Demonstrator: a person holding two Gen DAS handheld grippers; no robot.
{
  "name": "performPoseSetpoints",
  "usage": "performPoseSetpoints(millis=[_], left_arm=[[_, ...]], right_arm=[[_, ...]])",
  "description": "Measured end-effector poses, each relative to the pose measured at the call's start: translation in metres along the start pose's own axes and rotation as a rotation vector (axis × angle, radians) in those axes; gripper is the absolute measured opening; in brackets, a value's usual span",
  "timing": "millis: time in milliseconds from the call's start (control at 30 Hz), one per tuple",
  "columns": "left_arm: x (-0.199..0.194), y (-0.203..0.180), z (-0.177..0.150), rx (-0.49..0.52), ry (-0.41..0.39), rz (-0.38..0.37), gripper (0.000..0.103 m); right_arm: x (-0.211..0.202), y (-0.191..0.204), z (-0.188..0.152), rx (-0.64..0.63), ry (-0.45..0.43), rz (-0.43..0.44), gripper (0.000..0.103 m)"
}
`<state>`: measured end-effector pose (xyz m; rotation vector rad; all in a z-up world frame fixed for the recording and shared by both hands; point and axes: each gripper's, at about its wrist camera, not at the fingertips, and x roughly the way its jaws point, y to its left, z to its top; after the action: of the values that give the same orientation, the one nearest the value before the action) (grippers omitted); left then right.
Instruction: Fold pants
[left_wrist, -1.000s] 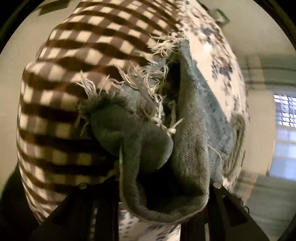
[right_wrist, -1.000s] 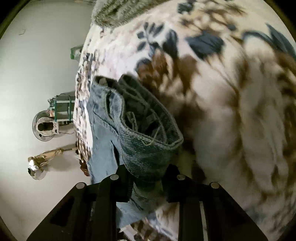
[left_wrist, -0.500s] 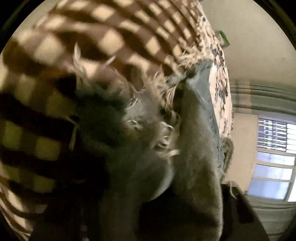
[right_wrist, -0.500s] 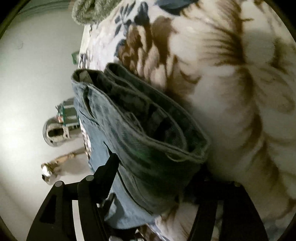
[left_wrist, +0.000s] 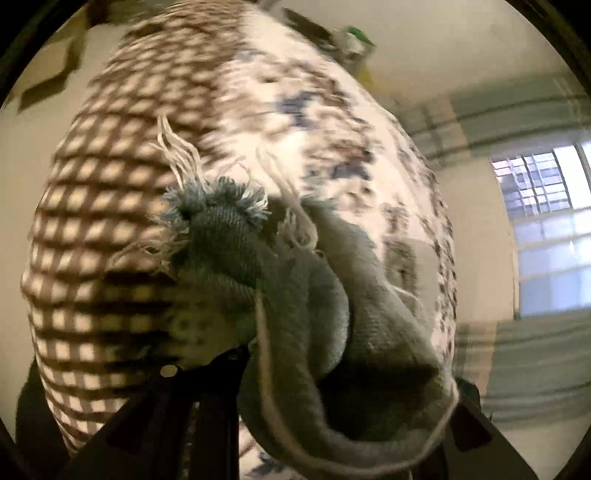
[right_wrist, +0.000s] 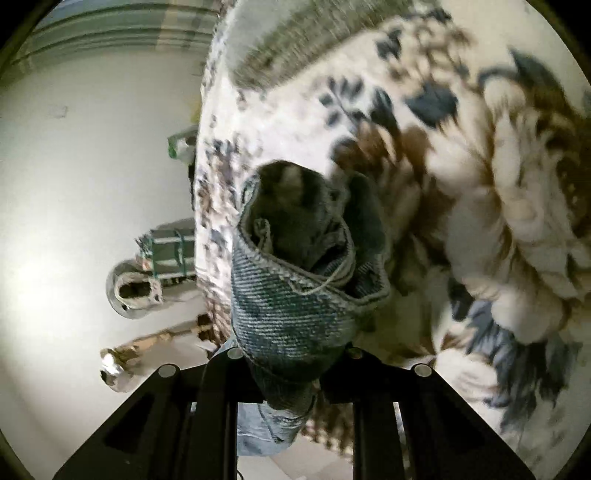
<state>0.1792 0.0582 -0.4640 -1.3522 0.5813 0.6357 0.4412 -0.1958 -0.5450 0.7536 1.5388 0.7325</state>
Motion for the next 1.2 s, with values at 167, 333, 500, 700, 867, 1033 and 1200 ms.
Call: performPoseSetpoints(millis=[167,333,500,700,867,1033,1200], left_arm=[[0.032,-0.088,0.049,0.086,0.086,-0.115,0.019],[0.087,-0.195,0.079,0.183,0.172,-0.243,0.019],[0.171,-0.324,0.107,0.324,0.246,-0.378,0.019],[0.292,-0.402,0.104,0.497,0.335,-0.422,0.019],[0.393,-0.357,0.079,0.596,0.456,-0.271,0.019],[0.427,-0.296,0.070,0.592,0.527,-0.185,0.019],[0.405,-0.288,0.070,0.612,0.530,-0.205,0.019]], right_arm=[[-0.060,0.044,0.036,0.037,-0.141,0.028,0.020],[-0.116,0.094,0.101,0.060,-0.339,0.065,0.020],[-0.155,0.136,0.190,0.038,-0.545,0.102,0.020],[-0.140,0.109,0.273,0.062,-0.694,0.067,0.020],[-0.076,0.007,0.287,0.186,-0.642,-0.041,0.020],[-0.051,-0.032,0.268,0.225,-0.643,-0.020,0.020],[-0.051,-0.026,0.257,0.213,-0.679,-0.004,0.020]])
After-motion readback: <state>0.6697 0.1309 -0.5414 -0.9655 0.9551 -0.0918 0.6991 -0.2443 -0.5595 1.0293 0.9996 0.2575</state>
